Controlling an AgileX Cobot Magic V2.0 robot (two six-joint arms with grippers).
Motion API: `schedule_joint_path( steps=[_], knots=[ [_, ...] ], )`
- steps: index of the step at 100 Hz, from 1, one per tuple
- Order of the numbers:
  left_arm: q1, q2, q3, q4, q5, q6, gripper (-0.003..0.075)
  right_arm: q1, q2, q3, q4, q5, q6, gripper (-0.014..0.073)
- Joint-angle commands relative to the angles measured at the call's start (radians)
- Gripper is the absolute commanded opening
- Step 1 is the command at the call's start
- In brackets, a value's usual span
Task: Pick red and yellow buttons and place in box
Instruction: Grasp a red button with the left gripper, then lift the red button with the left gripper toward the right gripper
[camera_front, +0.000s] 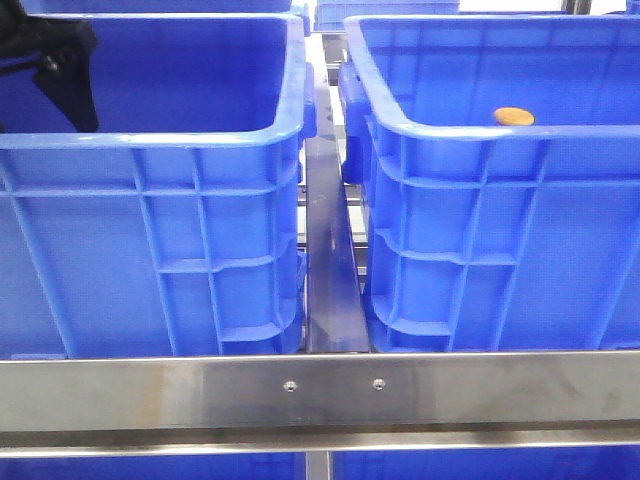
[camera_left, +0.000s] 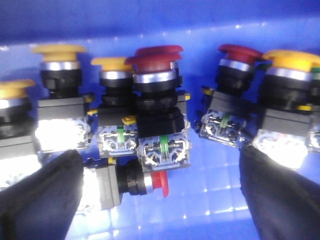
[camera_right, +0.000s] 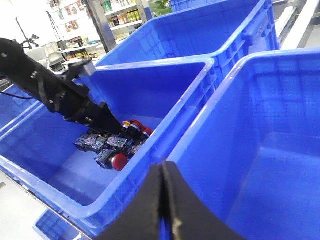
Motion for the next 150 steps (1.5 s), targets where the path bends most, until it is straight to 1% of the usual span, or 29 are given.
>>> schedule_joint_path(
  steps=[1,38,74,77,84,91,96,103,110,115,124,138,150],
  knots=[
    [0.000,-0.015,-0.029,-0.023,-0.049,-0.012,0.0585,-0.001,-0.009,-0.023,0.098,0.038,-0.001,-0.0069],
    [0.000,0.055,-0.029,-0.032,-0.113,-0.012,0.0585,-0.001,-0.009,-0.023,0.098,0.038,-0.001,-0.0069],
    [0.000,0.074,-0.029,-0.032,-0.130,-0.012,0.0580,-0.001,-0.009,-0.023,0.098,0.038,-0.001,-0.0069],
    [0.000,0.076,-0.029,-0.032,-0.130,-0.012,0.0566,-0.001,-0.009,-0.023,0.098,0.038,-0.001,-0.0069],
    [0.000,0.076,-0.029,-0.032,-0.128,-0.012,0.0501,-0.001,-0.009,-0.023,0.098,0.038,-0.001,-0.0069],
    [0.000,0.076,-0.029,-0.032,-0.128,-0.012,0.0405,-0.001,-0.009,-0.023,0.098,0.038,-0.001,-0.0069],
    [0.000,0.076,-0.029,-0.032,-0.128,-0.012,0.0323,-0.001,-0.009,-0.023,0.098,0.038,-0.001,-0.0069],
    [0.000,0.076,-0.029,-0.034,-0.128,-0.012,0.0235,-0.001,-0.009,-0.023,0.098,0.038,-0.001,-0.0069],
    [0.000,0.076,-0.029,-0.034,-0.128,-0.012,0.0166,-0.001,-0.009,-0.023,0.098,0.038,-0.001,-0.0069],
    [0.000,0.076,-0.029,-0.034,-0.128,-0.010,0.0130,-0.001,-0.009,-0.023,0.098,0.038,-0.001,-0.0069],
    [0.000,0.069,-0.029,-0.034,-0.132,-0.005,0.0092,-0.001,-0.009,-0.023,0.098,0.038,-0.001,-0.0069],
    [-0.003,0.028,-0.029,-0.034,-0.139,0.002,0.0084,-0.001,-0.009,-0.023,0.098,0.038,-0.001,-0.0069],
    [-0.021,-0.025,-0.029,-0.050,-0.122,0.061,0.0084,-0.001,-0.009,-0.023,0.098,0.038,-0.001,-0.0069]
  ],
)
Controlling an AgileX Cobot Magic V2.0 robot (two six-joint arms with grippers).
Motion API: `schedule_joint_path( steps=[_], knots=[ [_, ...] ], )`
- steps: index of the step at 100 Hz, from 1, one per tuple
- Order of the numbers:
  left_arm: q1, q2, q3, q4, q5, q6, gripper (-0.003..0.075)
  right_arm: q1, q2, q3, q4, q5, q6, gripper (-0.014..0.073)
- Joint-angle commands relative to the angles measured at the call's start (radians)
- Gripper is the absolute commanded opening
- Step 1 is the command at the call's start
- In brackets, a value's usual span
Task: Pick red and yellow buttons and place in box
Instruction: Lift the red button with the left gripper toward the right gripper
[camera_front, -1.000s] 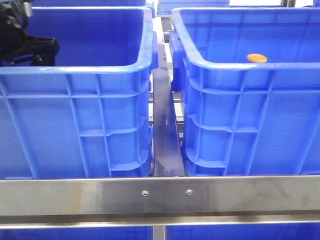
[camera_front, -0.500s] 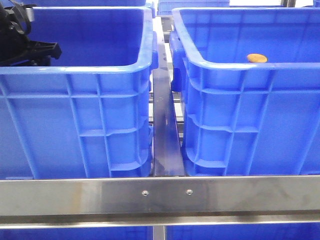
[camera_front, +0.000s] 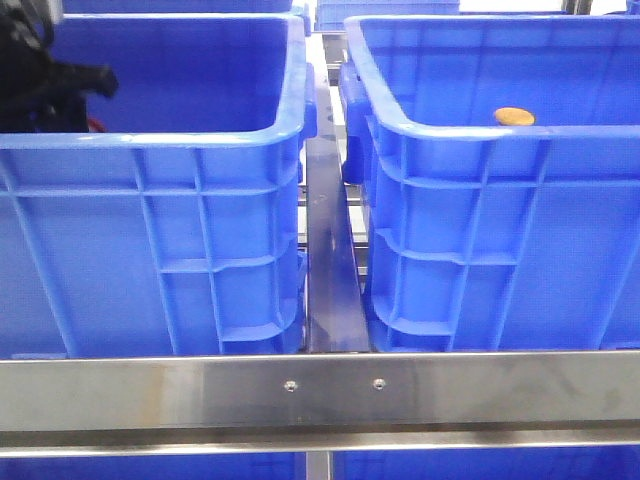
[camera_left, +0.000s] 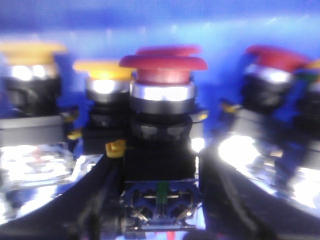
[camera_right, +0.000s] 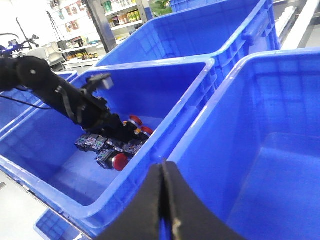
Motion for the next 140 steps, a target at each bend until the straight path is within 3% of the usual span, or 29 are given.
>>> schedule_joint_path(
  steps=[1,48,89,117,140],
  knots=[
    [-0.018,-0.104,-0.029,-0.030,-0.033,0.049,0.0084,-0.001,-0.009,-0.023,0.098,0.038,-0.003,-0.0069],
    [-0.136,-0.239,-0.029,-0.415,0.046,0.426,0.0084,-0.001,-0.009,-0.023,0.098,0.038,-0.003,-0.0069],
    [-0.187,-0.242,-0.029,-0.916,0.325,0.844,0.0084,-0.001,-0.009,-0.023,0.098,0.038,-0.003,-0.0069],
    [-0.208,-0.242,-0.029,-0.947,0.513,0.862,0.0084,-0.001,-0.009,-0.023,0.101,0.038,-0.003,-0.0069],
    [-0.227,-0.242,-0.029,-0.951,0.518,0.862,0.0084,-0.001,-0.009,-0.023,0.103,0.040,-0.003,-0.0069]
  ],
)
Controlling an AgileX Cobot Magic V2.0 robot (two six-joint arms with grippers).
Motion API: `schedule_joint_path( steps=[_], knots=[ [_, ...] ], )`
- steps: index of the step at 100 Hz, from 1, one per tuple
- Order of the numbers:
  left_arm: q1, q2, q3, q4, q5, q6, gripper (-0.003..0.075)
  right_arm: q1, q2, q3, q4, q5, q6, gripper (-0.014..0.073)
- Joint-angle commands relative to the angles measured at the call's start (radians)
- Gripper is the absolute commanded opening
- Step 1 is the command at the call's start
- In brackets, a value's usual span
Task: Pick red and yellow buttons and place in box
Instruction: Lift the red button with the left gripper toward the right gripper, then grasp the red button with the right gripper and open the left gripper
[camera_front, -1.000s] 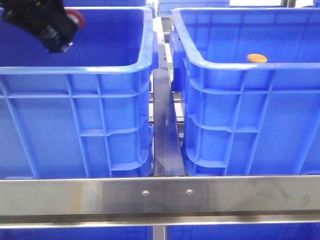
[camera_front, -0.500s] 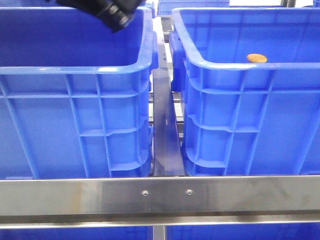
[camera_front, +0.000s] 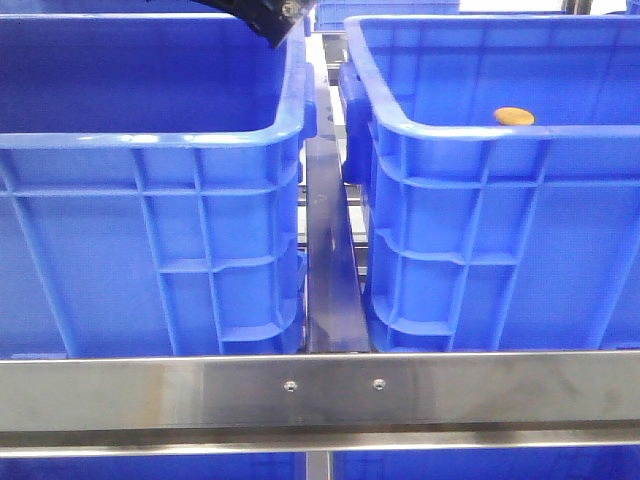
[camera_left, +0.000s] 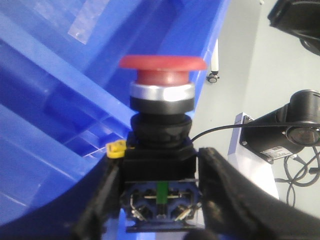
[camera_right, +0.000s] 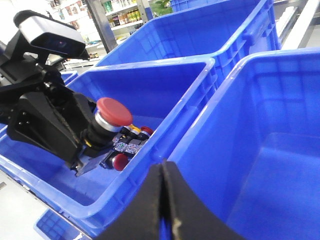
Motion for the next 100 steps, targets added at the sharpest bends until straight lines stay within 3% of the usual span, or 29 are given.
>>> schedule_joint_path(
  steps=[1,11,18,37,44,73,100],
  knots=[
    [-0.011,-0.053,-0.029,-0.086,0.050,0.006,0.0084,-0.001,-0.009,-0.023,0.103,0.041,-0.003,-0.0069],
    [-0.011,-0.053,-0.029,-0.088,0.046,0.006,0.0084,-0.001,-0.008,-0.028,0.103,0.060,-0.003,-0.0040],
    [-0.011,-0.053,-0.029,-0.088,0.047,0.006,0.0084,-0.001,-0.007,-0.037,0.103,0.081,-0.003,0.0053],
    [-0.011,-0.053,-0.029,-0.088,0.047,0.006,0.0084,-0.001,0.019,-0.085,0.105,0.099,0.068,0.0542],
    [-0.011,-0.053,-0.029,-0.088,0.047,0.006,0.0084,-0.001,0.044,-0.109,0.104,0.105,0.141,0.0652],
    [-0.011,-0.053,-0.029,-0.088,0.047,0.006,0.0084,0.012,0.201,-0.239,0.099,0.273,0.453,0.0631],
    [-0.011,-0.053,-0.029,-0.088,0.047,0.006,0.0084,0.171,0.335,-0.354,0.098,0.241,0.492,0.0631]
  ],
)
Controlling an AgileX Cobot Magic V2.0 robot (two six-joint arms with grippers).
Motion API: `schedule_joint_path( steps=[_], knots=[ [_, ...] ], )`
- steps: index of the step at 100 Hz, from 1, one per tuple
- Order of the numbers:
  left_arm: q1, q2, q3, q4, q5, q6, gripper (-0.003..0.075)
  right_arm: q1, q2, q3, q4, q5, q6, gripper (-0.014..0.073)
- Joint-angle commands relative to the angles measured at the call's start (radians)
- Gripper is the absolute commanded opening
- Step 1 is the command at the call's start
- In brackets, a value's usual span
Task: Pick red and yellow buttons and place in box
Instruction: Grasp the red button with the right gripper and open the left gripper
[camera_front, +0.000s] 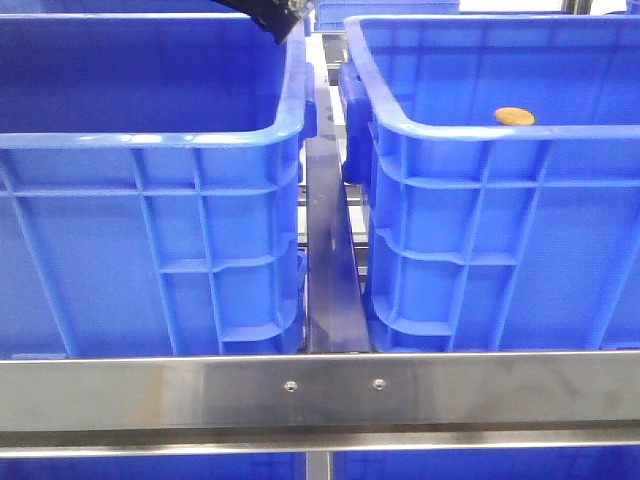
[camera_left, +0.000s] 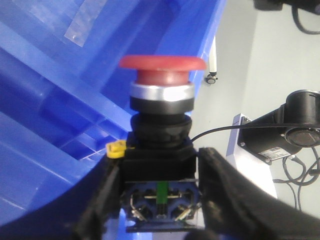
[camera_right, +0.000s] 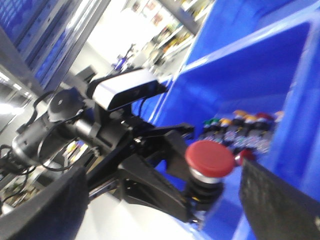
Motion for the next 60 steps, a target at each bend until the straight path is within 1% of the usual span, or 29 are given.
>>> schedule_joint_path(
  steps=[1,15,27,60],
  knots=[
    [-0.010,-0.050,-0.029,-0.081,0.047,0.001,0.0084,0.061,0.028,-0.068,0.102,0.007,0.007,0.0631],
    [-0.010,-0.050,-0.029,-0.081,0.047,0.001,0.0084,0.144,0.089,-0.108,0.110,-0.063,0.030,0.0631],
    [-0.010,-0.050,-0.029,-0.081,0.047,0.001,0.0084,0.188,0.133,-0.121,0.126,-0.101,0.032,0.0631],
    [-0.010,-0.050,-0.029,-0.081,0.047,0.001,0.0084,0.199,0.237,-0.121,0.139,-0.107,0.032,0.0631]
  ],
)
